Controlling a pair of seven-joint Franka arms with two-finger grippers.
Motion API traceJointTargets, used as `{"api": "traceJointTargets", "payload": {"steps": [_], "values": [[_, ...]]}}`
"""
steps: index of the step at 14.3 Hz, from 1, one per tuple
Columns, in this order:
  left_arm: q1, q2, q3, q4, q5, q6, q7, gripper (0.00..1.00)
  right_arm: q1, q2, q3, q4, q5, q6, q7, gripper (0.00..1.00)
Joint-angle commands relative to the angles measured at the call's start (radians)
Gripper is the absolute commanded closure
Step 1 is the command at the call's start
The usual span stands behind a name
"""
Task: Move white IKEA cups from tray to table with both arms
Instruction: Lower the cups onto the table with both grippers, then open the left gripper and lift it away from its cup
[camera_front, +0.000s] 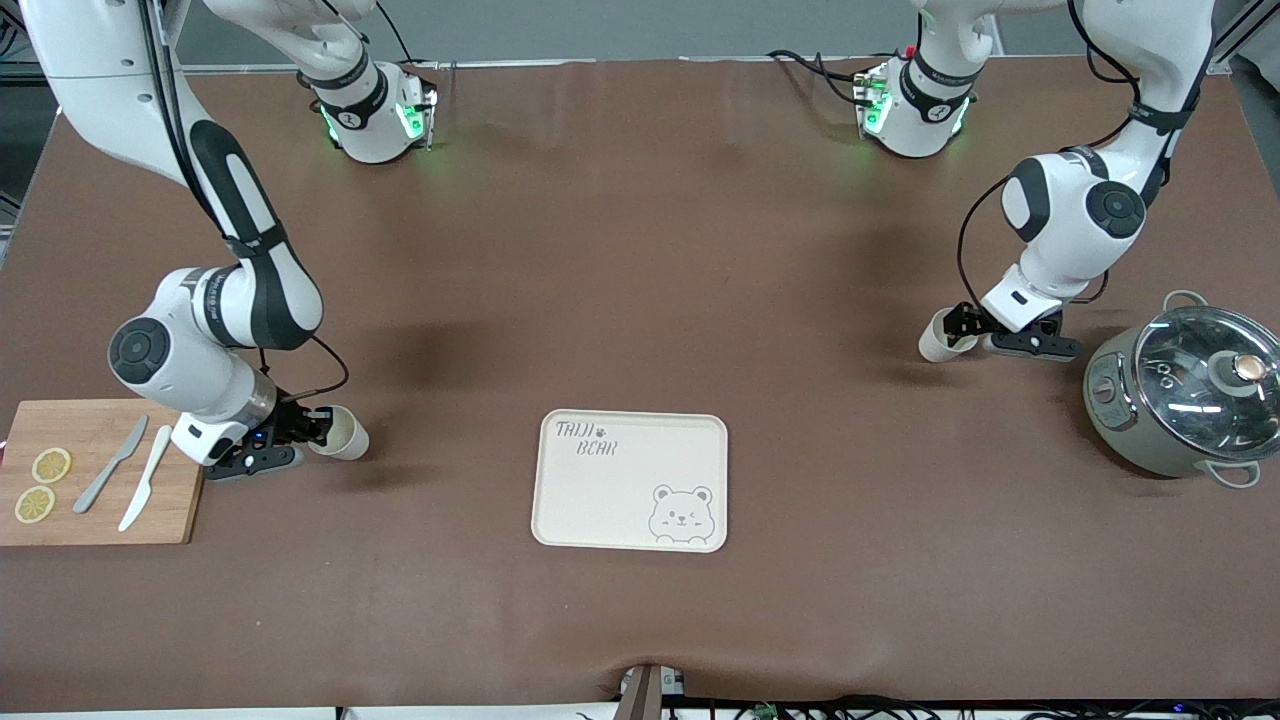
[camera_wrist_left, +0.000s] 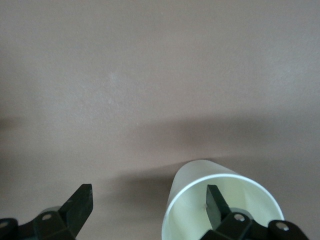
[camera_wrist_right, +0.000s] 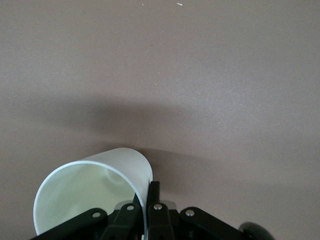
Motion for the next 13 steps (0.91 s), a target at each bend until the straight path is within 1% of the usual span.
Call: {"api": "traceJointTargets", "payload": {"steps": [1,6,7,9,10,11,13], "values": [[0.007,-0.065,-0.008,-0.005,-0.029,-0.039,0.009,0.00,-0.008,-0.003,0.011,-0.010,0.009,0.016,-0.014,1.00],[0.006,-0.186,-0.007,0.099,-0.029,-0.324,-0.039,0.00,-0.007,0.003,0.011,-0.010,0.009,0.024,-0.014,1.00],[0.007,-0.203,-0.007,0.131,-0.029,-0.376,-0.049,0.00,-0.007,0.003,0.011,-0.010,0.009,0.024,-0.014,1.00],[0.006,-0.223,-0.007,0.226,-0.027,-0.529,-0.075,0.00,-0.007,0.005,0.011,-0.010,0.011,0.026,-0.014,1.00],[0.004,-0.222,-0.008,0.292,-0.026,-0.617,-0.096,0.00,-0.007,0.005,0.011,-0.010,0.009,0.024,-0.014,0.98],[0.003,-0.217,-0.008,0.355,-0.024,-0.691,-0.116,0.00,-0.007,0.005,0.011,-0.008,0.009,0.024,-0.014,0.94],[-0.002,-0.210,-0.008,0.458,-0.020,-0.783,-0.167,0.00,-0.007,0.006,0.011,-0.008,0.009,0.024,-0.014,0.84]]}}
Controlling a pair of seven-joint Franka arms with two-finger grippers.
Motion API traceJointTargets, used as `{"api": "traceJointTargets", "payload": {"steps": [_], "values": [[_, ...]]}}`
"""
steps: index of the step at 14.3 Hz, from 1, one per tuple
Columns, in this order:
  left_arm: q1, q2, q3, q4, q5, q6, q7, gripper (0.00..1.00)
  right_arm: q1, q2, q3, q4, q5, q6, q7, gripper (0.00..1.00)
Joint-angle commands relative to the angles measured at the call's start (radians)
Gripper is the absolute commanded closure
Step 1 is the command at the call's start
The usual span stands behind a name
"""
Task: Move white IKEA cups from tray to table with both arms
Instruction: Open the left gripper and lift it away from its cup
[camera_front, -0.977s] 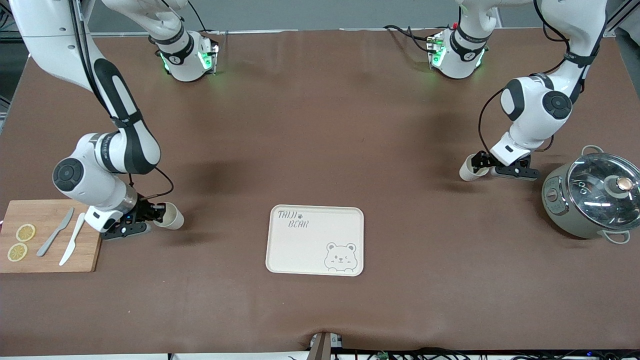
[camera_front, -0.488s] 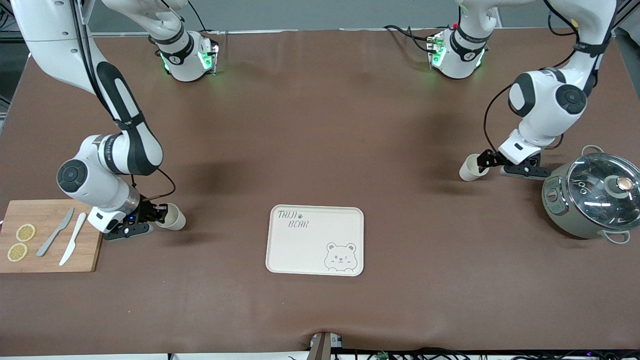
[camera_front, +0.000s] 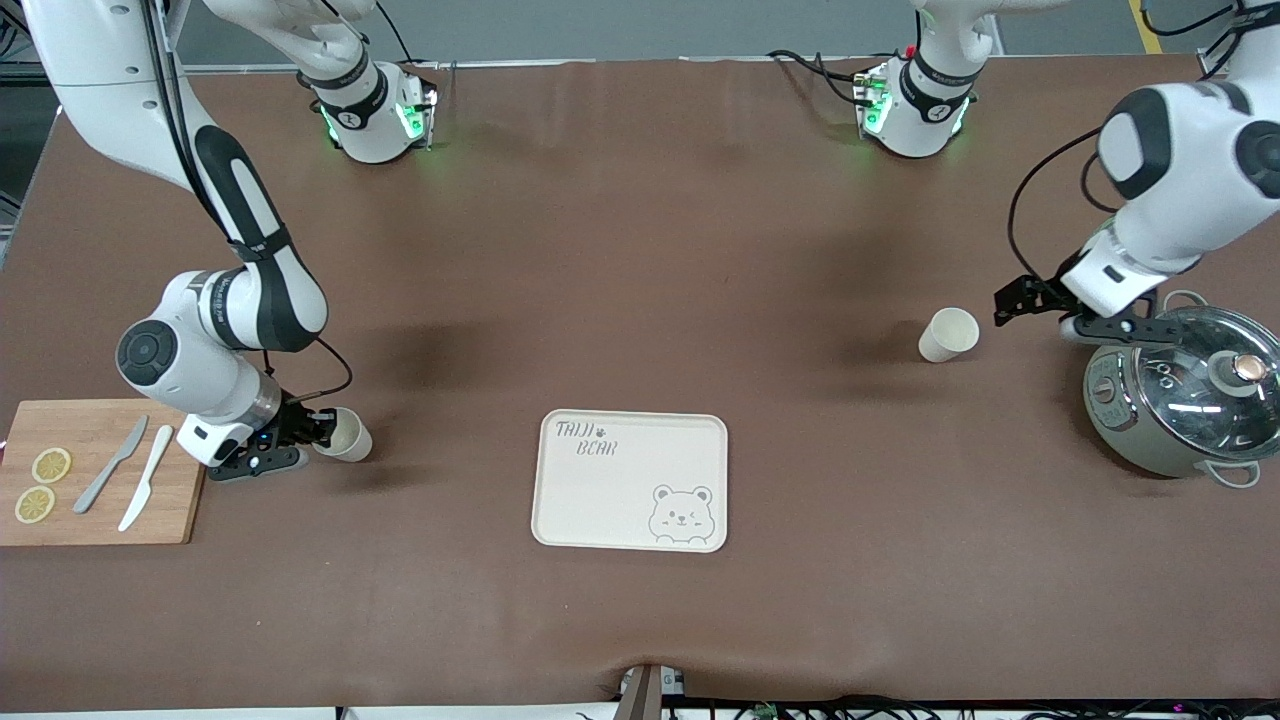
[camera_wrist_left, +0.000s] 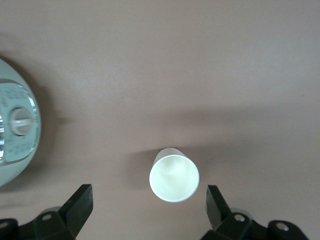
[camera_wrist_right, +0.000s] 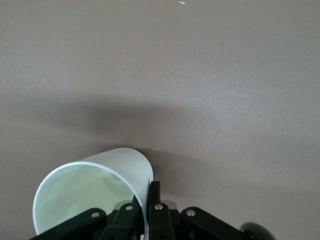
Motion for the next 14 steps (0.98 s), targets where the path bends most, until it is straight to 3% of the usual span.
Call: {"api": "traceJointTargets", "payload": {"steps": [1,4,6,11,14], "values": [[-0.005,0.027,-0.007,0.155,-0.016,-0.132,-0.066,0.00,-0.007,-0.004,0.008,-0.007,0.009,0.011,-0.014,0.72],[-0.011,0.042,-0.025,0.270,-0.011,-0.221,-0.130,0.00,-0.008,-0.004,0.008,-0.007,0.009,0.011,-0.012,0.33],[-0.011,0.061,-0.036,0.353,-0.002,-0.297,-0.175,0.00,-0.008,-0.003,0.008,-0.007,0.009,0.011,-0.014,0.00],[-0.020,0.062,-0.070,0.482,0.021,-0.434,-0.250,0.00,-0.013,-0.007,0.008,0.010,0.011,-0.003,-0.006,0.00],[-0.057,0.064,-0.070,0.551,0.026,-0.469,-0.310,0.00,-0.018,-0.022,0.008,0.045,0.011,-0.087,-0.008,0.00]]}}
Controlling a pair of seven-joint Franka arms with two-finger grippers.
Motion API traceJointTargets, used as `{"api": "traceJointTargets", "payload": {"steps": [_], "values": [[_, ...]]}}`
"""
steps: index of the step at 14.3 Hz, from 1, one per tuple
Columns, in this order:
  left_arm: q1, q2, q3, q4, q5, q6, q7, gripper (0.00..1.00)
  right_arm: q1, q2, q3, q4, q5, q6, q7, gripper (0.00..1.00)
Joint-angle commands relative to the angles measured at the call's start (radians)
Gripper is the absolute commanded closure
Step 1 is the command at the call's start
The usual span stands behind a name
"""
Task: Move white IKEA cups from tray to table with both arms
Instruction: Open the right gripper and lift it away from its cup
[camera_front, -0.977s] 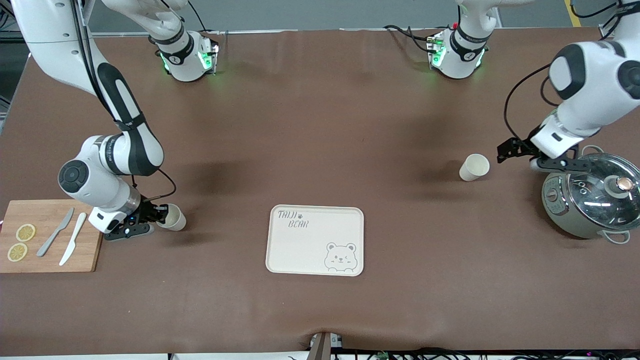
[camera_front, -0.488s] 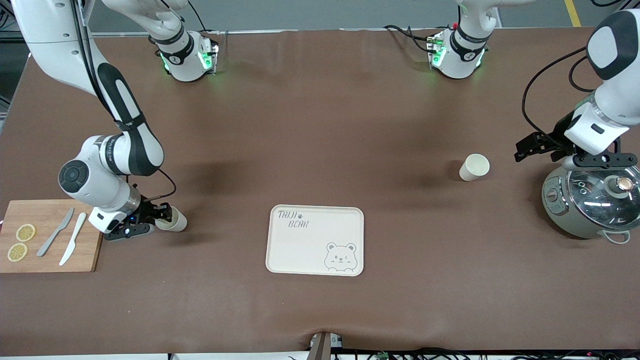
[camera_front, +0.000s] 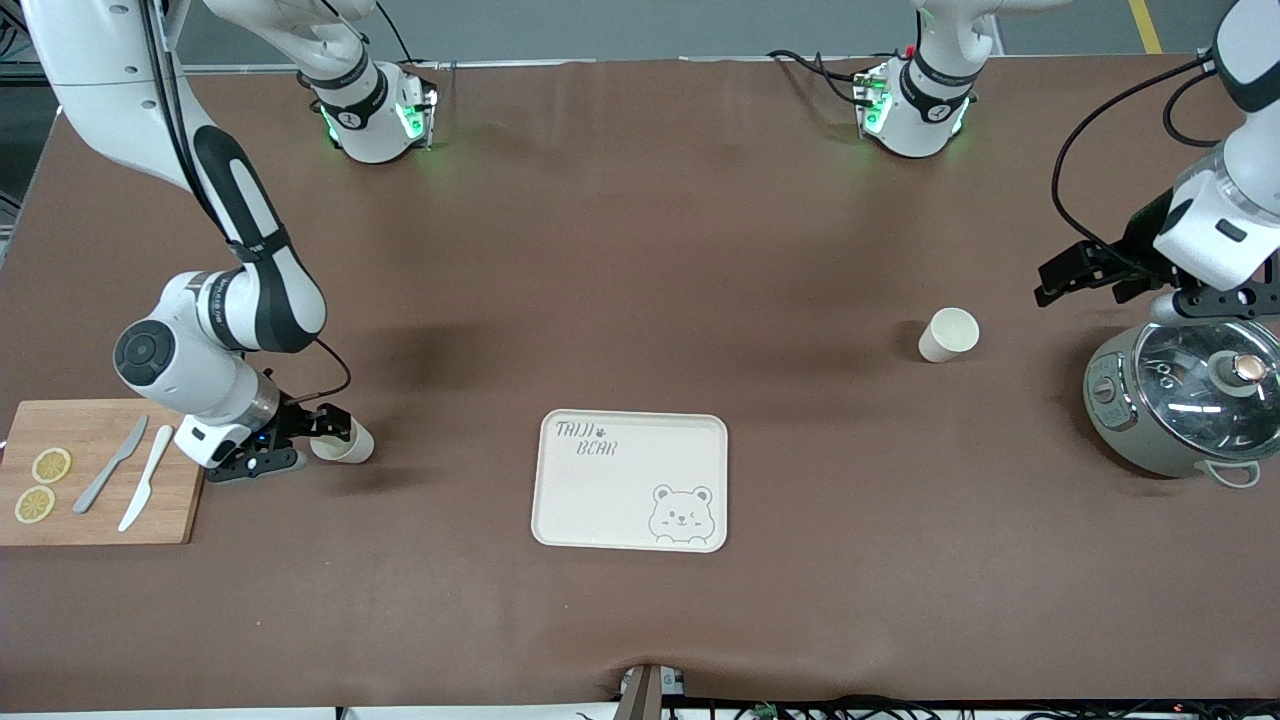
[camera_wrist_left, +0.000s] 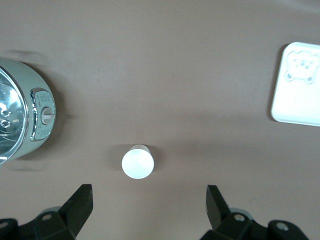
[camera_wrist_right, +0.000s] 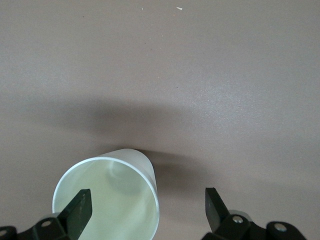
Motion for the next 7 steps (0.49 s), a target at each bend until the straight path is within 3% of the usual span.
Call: {"api": "traceJointTargets", "payload": {"steps": [1,7], "values": [[-0.023,0.018,-0.006,0.089,0.026,-0.045,-0.045,0.00,-0.017,-0.031,0.009,0.047,0.010,-0.112,-0.008,0.00],[-0.048,0.051,-0.005,0.197,0.026,-0.054,-0.031,0.00,-0.019,-0.097,0.000,0.237,0.007,-0.443,0.003,0.00]]}}
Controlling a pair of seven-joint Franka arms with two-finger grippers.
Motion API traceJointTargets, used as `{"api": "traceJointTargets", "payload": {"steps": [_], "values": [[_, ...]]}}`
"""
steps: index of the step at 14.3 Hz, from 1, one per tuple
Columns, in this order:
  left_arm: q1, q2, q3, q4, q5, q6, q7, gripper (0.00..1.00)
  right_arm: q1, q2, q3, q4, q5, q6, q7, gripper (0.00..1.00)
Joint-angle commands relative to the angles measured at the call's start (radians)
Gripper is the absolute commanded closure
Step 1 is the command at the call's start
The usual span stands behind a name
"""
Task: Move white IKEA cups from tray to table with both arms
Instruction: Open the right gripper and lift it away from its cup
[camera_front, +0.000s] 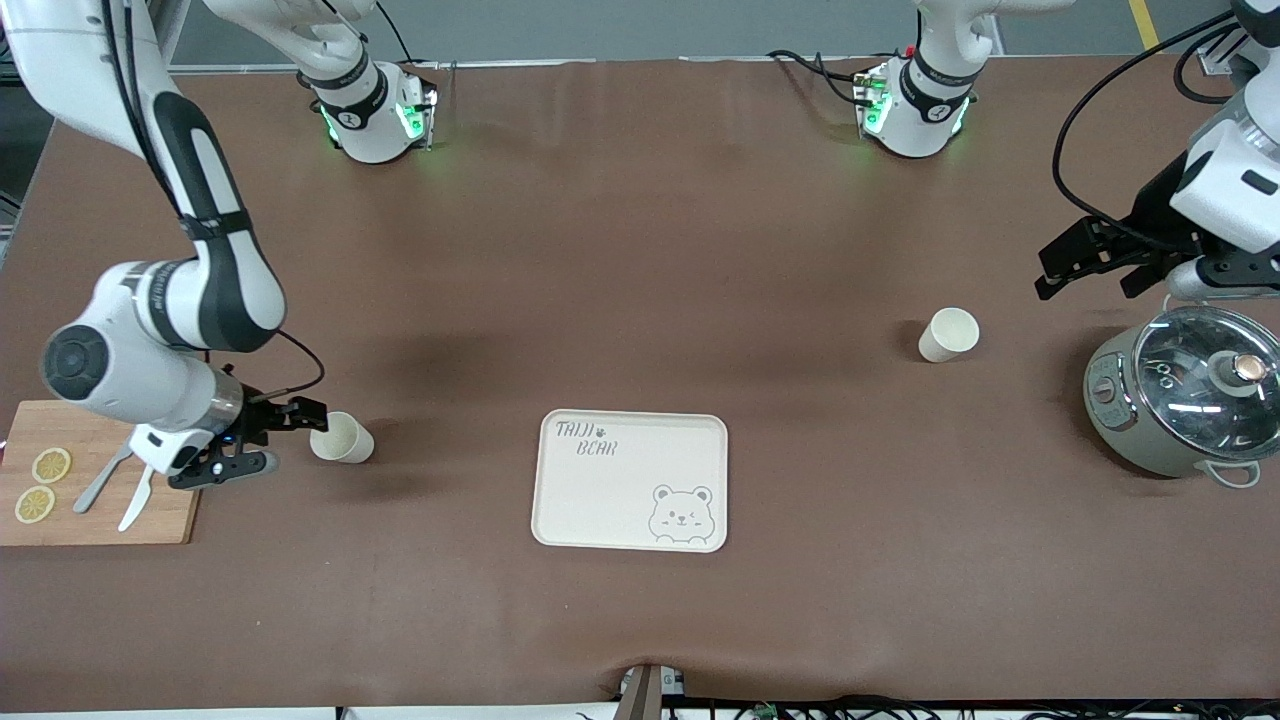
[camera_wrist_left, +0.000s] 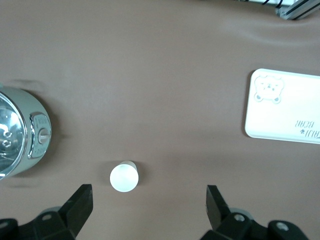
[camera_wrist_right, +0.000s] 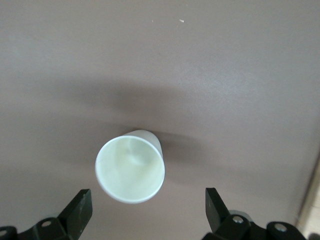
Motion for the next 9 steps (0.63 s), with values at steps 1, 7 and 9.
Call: {"api": "traceJointTargets", "payload": {"steps": [1,7,9], "values": [[-0.010,0.027,0.005,0.056,0.024,-0.045,-0.001,0.00,-0.022,-0.037,-0.004,0.111,0.005,-0.156,0.002,0.00],[-0.011,0.035,-0.001,0.071,0.124,-0.157,0.192,0.00,-0.041,-0.049,-0.013,0.392,-0.013,-0.529,0.042,0.00],[-0.011,0.035,0.000,0.076,0.130,-0.189,0.233,0.00,-0.038,-0.063,-0.008,0.421,-0.029,-0.560,0.091,0.00]]}}
